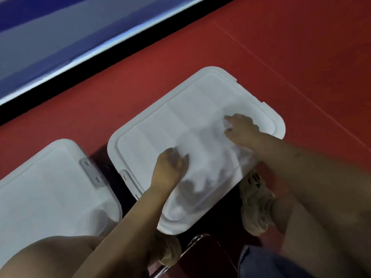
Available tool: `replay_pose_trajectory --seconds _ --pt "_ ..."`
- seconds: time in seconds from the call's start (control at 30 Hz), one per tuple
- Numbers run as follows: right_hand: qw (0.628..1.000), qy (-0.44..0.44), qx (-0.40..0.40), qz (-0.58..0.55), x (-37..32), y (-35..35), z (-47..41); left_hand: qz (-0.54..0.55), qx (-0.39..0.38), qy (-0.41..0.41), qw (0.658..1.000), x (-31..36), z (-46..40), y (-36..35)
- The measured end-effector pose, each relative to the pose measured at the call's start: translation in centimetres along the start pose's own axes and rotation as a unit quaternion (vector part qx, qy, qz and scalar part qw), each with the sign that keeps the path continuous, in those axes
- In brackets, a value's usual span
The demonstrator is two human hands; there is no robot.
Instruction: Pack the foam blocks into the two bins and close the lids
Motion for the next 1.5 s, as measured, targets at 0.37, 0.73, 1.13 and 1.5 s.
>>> replay_pose_trajectory --seconds 0.37,0.73,1.13,1.5 --pt "0.930 -0.221 0.107 -0.275 12.5 2.9 -4.4 0.257 -0.175 0.094 0.946 7.8 -2.8 -7.9" --pt "0.906 -0.142 0.029 -0.398 14.8 3.9 -8.0 0.307 -0.170 0.186 0.918 7.9 -4.9 -10.5" --pt "0.934 -0.034 0.048 -0.352 13.7 4.7 -10.7 0.227 -0.146 0.145 0.952 8.6 -3.9 -11.2" --pt "0.983 -0.026 0.149 -0.107 10.2 4.3 -8.2 0.287 -0.230 0.170 0.914 10.7 -1.1 -7.3"
Point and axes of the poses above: each hand's wrist, its own z-axis away from the middle knuckle, its own y-axis out of the back of the hand, x = y × z, the point moved 4 cm from there along -z, towards the middle knuckle, and after that the axes turned 5 degrees about y, right-handed, at the moved point
